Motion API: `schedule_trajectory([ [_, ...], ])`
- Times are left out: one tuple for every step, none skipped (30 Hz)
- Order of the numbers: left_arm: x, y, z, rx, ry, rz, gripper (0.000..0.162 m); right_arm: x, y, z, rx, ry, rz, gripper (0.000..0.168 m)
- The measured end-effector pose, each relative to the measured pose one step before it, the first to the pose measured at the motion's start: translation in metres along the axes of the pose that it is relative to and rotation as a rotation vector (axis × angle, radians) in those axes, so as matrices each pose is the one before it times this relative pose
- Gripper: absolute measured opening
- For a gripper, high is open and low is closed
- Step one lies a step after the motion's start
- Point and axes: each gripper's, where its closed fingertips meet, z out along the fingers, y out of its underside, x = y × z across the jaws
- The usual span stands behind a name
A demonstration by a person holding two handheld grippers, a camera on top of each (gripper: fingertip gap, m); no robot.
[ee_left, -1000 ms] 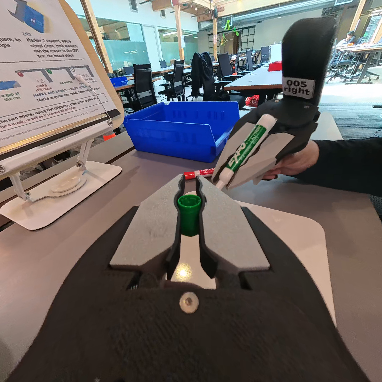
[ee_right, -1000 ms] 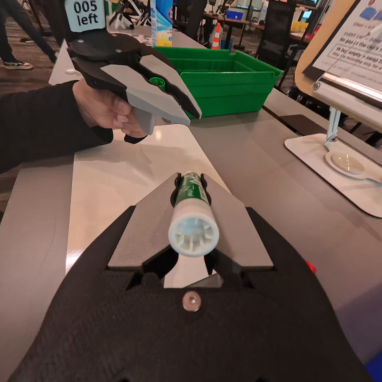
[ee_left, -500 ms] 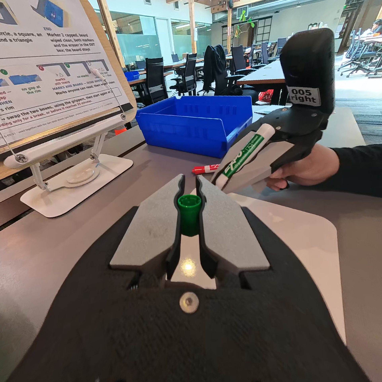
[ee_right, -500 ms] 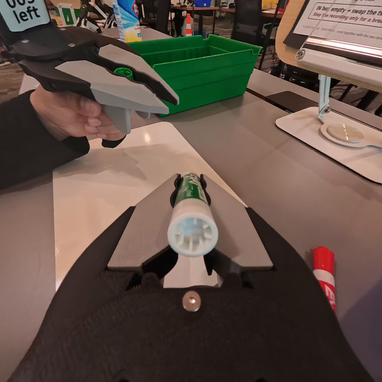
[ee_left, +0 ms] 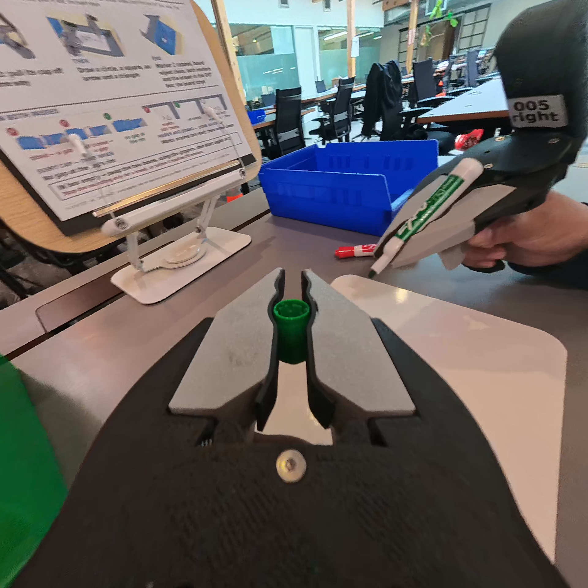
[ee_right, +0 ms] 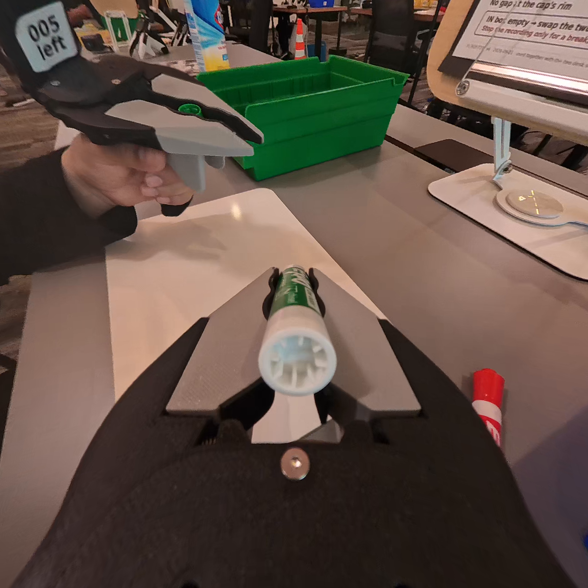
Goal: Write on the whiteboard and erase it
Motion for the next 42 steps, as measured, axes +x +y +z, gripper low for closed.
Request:
schedule_trajectory([
  [-0.00386,0.00082,-0.00319,0.0,-0.0179,-0.0139,0.009,-0.00159,-0.00131,-0.00061,0.0046,-0.01,0.0113,0.015],
  [-0.00263,0.00049,-0.00262,0.0011,-0.0081,-0.014,0.009,-0.00175,-0.00127,-0.00038,0.0072,-0.0112,0.0081,0.015],
  [-0.00138,0.00048,-0.00208,-0.0002,-0.0016,-0.0101,0.009,-0.00187,-0.00088,-0.00021,0.0027,-0.0117,0.0021,0.016],
  [0.00007,0.00073,-0.00169,-0.0048,0.0048,-0.006,0.009,-0.00133,-0.00094,-0.00046,0.0015,-0.0069,-0.0053,0.016],
  [0.00206,0.00121,-0.00136,-0.0095,0.0138,-0.0055,0.009,-0.00106,-0.00083,-0.00064,0.0004,-0.0032,-0.0108,0.015],
  [0.00316,0.00129,-0.00112,-0.0099,0.0182,-0.0061,0.009,-0.00036,-0.00069,-0.00064,-0.0001,0.002,-0.0123,0.015],
  [0.00298,0.00065,-0.00071,-0.007,0.0157,-0.0049,0.009,-0.00035,-0.00091,-0.00035,0.0017,0.0009,-0.0105,0.016],
  [0.00234,0.00028,-0.00035,-0.0037,0.0112,-0.0041,0.009,-0.00073,-0.00099,0.00004,0.0039,-0.004,-0.0047,0.016],
  [0.00248,-0.00019,0.00001,0.0004,0.0127,-0.0057,0.009,-0.00086,-0.00036,0.00041,0.0046,-0.0085,0.0013,0.015],
  [0.00362,0.0,0.00032,0.001,0.0198,-0.0094,0.009,-0.0009,0.00101,0.00073,-0.0009,-0.0114,0.0031,0.015],
  [0.00389,0.00077,0.0009,-0.0025,0.0221,-0.0116,0.008,-0.00028,0.00243,0.00072,-0.0066,-0.0087,-0.0008,0.015],
  [0.00399,0.00117,0.00129,-0.003,0.0226,-0.0095,0.008,0.00116,0.00298,0.00055,-0.0091,0.0019,-0.007,0.015],
  [0.00441,0.00066,0.00124,0.0018,0.0246,-0.0059,0.008,0.002,0.00361,0.00046,-0.0161,0.0082,-0.0096,0.016],
  [0.00386,0.00043,0.00118,0.006,0.0196,-0.0067,0.009,0.00191,0.00347,0.00047,-0.0178,0.0095,-0.0091,0.016],
  [0.00271,0.0013,0.00117,0.0018,0.0139,-0.0115,0.009,0.00106,0.00167,-0.00007,-0.0061,0.0072,-0.0079,0.016],
  [0.00198,0.00219,0.00112,-0.0003,0.012,-0.0166,0.008,0.0004,-0.00001,-0.00044,0.0033,0.0038,-0.003,0.016],
  [0.00172,0.00147,0.00092,0.0029,0.0116,-0.0182,0.008,-0.00078,-0.00072,-0.00041,0.0056,-0.0035,0.0034,0.016],
  [0.00158,-0.0006,0.00044,0.0085,0.0107,-0.0106,0.008,-0.0013,-0.00096,-0.0004,0.0058,-0.0056,0.0055,0.015],
  [0.00094,-0.00202,0.00016,0.0123,0.0039,-0.0006,0.008,-0.00154,-0.00113,-0.00051,0.0066,-0.0044,0.0032,0.016],
  [0.00014,-0.00167,0.00002,0.0083,-0.0026,0.0038,0.008,-0.00225,-0.00158,-0.00065,0.0099,-0.0068,-0.0004,0.015],
  [0.00018,-0.001,-0.00018,0.0042,-0.0036,0.0056,0.008,-0.00283,-0.001,-0.00033,0.0057,-0.0085,0.0001,0.015],
  [0.00015,-0.00112,-0.00012,0.0043,-0.0045,0.0071,0.008,-0.00282,-0.00049,0.00002,0.0041,-0.0083,0.0035,0.015],
  [0.0001,-0.00169,-0.00025,0.0063,-0.0058,0.0093,0.008,-0.00381,-0.00056,0.00032,0.0056,-0.0158,0.0046,0.016],
  [0.00025,-0.00248,-0.00034,0.0107,-0.0073,0.012,0.008,-0.00355,-0.00082,0.00065,0.0078,-0.0149,0.0069,0.015],
  [0.00038,-0.0031,-0.00047,0.0143,-0.0079,0.0152,0.008,-0.0024,-0.00038,0.00096,0.0069,-0.0099,0.0089,0.015],
  [0.00047,-0.00263,-0.00044,0.0119,-0.0071,0.0171,0.008,-0.00158,0.00037,0.0014,0.003,-0.0076,0.0076,0.015],
  [-0.00015,-0.00126,0.00004,0.0049,-0.0089,0.0183,0.008,-0.00038,0.00109,0.00157,0.0001,-0.0018,0.0048,0.015],
  [-0.00081,0.00011,0.00029,-0.0026,-0.0102,0.0196,0.008,0.00122,0.00111,0.00129,-0.0012,0.0085,0.0023,0.015],
  [-0.0003,0.00233,0.001,-0.0124,-0.0014,0.018,0.008,0.00212,0.00129,0.00137,-0.0013,0.012,0.0014,0.015],
  [0.00054,0.00498,0.00167,-0.0261,0.0102,0.0137,0.009,0.00195,0.0019,0.00132,-0.0055,0.0108,0.0044,0.016],
  [-0.00096,0.00661,0.00211,-0.0325,0.0052,0.0092,0.009,0.00226,0.00079,0.00061,0.0022,0.015,0.0006,0.015],
  [-0.00253,0.00633,0.00209,-0.0277,-0.003,0.0062,0.009,0.00177,-0.0002,0.00001,0.008,0.0158,-0.0066,0.016],
  [-0.0029,0.00588,0.00155,-0.025,-0.0051,0.0073,0.009,0.00067,-0.00042,-0.0001,0.005,0.0106,-0.0155,0.016],
  [-0.00283,0.00624,0.00108,-0.031,-0.0036,0.0105,0.009,0.00154,0.00099,0.00014,-0.0069,0.0171,-0.0172,0.016],
  [-0.00209,0.0061,0.00041,-0.0369,0.0022,0.0112,0.009,0.00391,0.00163,0.00017,-0.013,0.0325,-0.0125,0.016],
  [-0.00156,0.00411,-0.00045,-0.0297,0.005,0.0115,0.009,0.00198,0.00022,0.00004,-0.006,0.0186,-0.0077,0.016],
  [-0.0012,0.0015,-0.00135,-0.0165,0.0067,0.0124,0.009,-0.00032,-0.00067,0.00041,-0.0035,0.0008,0.0017,0.016],
  [-0.00052,0.00055,-0.00217,-0.0129,0.0127,0.0098,0.009,-0.00111,-0.00024,0.00081,-0.0089,-0.0081,0.0116,0.016],
  [-0.00071,0.00054,-0.00254,-0.0129,0.0153,0.0038,0.009,-0.00016,-0.00082,0.00118,-0.0061,-0.0013,0.0145,0.016],
  [-0.00137,0.00039,-0.00291,-0.0106,0.0154,-0.0015,0.009,0.00063,-0.00211,0.00138,-0.0003,0.0051,0.0076,0.016],
  [-0.00138,0.0001,-0.00298,-0.0065,0.0166,-0.003,0.009,0.00026,-0.00294,0.00189,0.0017,0.0036,0.001,0.016],
  [-0.00231,-0.00052,-0.00329,0.0005,0.0087,-0.0011,0.009,0.00054,-0.00412,0.0022,0.011,0.0067,0.0026,0.016],
])
